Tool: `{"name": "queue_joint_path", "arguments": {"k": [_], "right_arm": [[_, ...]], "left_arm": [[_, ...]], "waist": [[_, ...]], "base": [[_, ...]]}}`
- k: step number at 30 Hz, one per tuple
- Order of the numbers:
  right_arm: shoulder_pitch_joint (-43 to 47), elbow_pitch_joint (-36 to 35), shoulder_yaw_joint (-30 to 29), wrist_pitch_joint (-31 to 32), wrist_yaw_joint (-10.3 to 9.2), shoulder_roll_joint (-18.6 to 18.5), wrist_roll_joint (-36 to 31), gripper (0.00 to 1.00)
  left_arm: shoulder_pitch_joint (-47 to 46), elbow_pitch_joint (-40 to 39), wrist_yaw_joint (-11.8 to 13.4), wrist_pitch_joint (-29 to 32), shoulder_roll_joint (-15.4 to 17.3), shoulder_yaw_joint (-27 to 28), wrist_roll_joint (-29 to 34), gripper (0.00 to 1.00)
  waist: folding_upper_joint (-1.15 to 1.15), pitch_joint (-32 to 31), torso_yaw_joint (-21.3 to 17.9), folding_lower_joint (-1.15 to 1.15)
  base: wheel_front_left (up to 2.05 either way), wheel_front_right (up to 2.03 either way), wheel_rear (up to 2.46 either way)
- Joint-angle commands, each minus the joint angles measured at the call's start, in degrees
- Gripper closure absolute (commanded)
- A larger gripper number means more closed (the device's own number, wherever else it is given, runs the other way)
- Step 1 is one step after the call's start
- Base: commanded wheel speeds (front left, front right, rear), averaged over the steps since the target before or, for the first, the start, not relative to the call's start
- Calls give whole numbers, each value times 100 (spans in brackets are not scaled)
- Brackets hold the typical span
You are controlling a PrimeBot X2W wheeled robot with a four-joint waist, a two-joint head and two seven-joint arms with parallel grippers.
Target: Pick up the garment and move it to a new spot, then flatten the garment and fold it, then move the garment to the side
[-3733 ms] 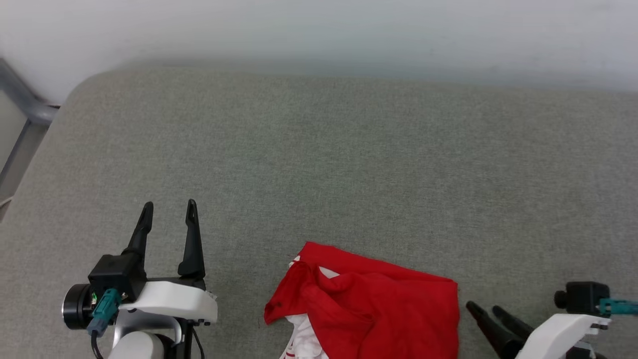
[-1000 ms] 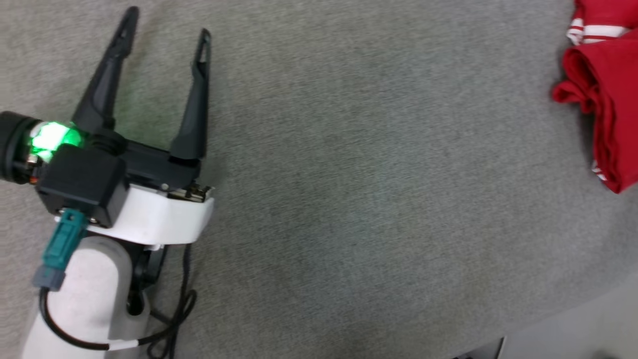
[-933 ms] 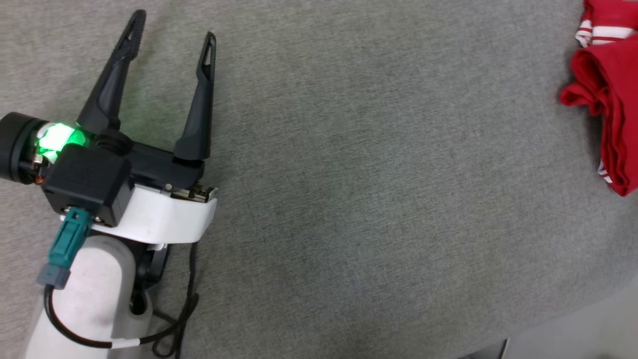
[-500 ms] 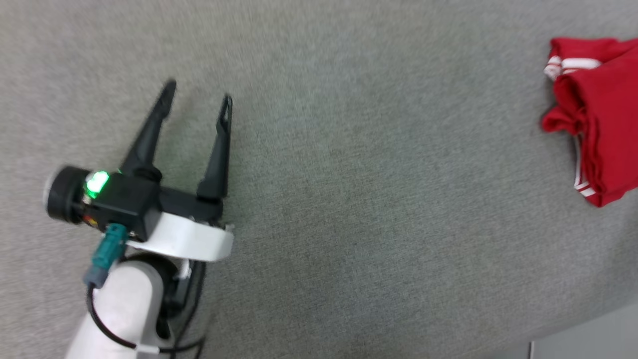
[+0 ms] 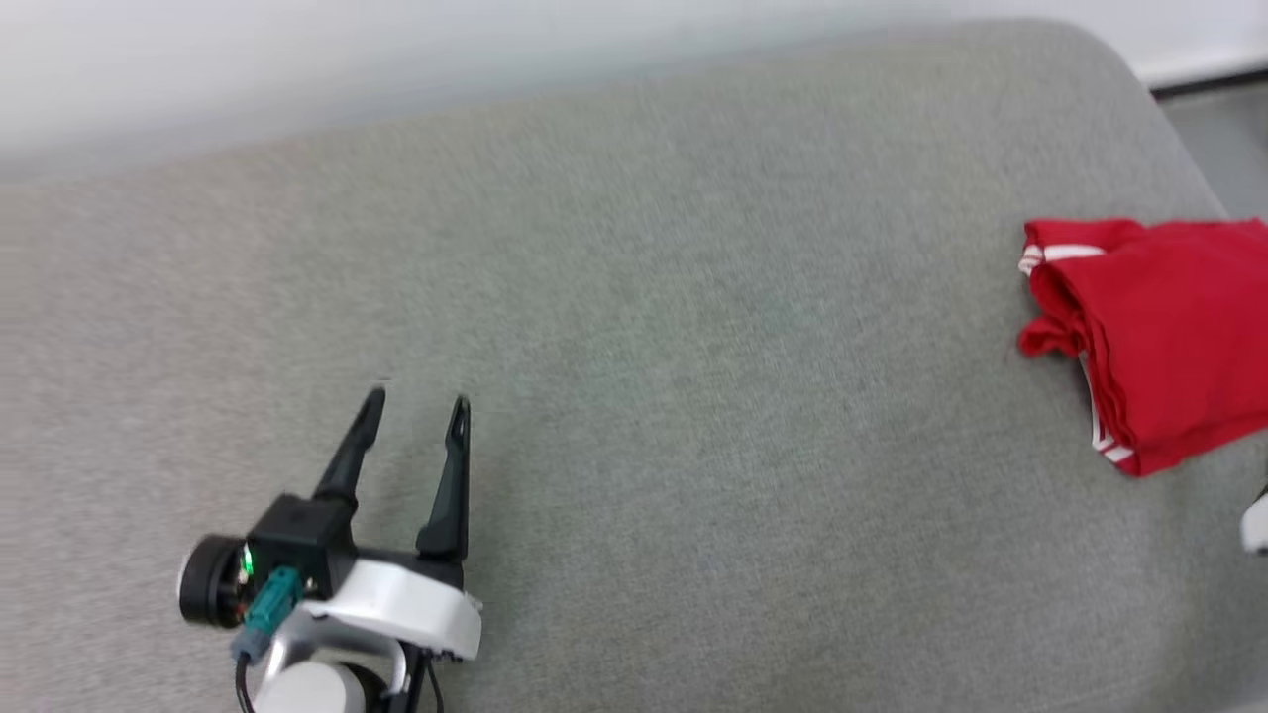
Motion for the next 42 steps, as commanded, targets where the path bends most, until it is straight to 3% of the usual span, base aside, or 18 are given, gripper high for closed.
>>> {"name": "queue_joint_path", "arguments": {"k": [1, 10, 17, 29, 42], "right_arm": [[228, -197, 9, -17, -8, 110, -36, 0], [1395, -1847, 279, 280, -8, 1063, -309, 0], [2095, -3133, 694, 772, -8, 1469, -391, 0], [2973, -4400, 1160, 1408, -8, 1613, -378, 0], [3355, -4804, 1276, 1652, -8, 1620, -355, 0]], "left_arm": [[110, 70, 41, -65, -56, 24, -42, 0], [376, 592, 187, -352, -228, 217, -235, 0], [501, 953, 231, -455, -272, 393, -278, 0], [711, 1090, 170, -493, -220, 635, -139, 0], [908, 1100, 86, -495, -311, 748, -6, 0]], "waist": [[0, -364, 225, 2], [0, -859, 668, 2], [0, -1238, 1019, 2], [0, -1553, 1220, 2], [0, -1622, 1182, 2]], "base": [[0, 0, 0], [0, 0, 0], [0, 0, 0], [0, 0, 0], [0, 0, 0]]}}
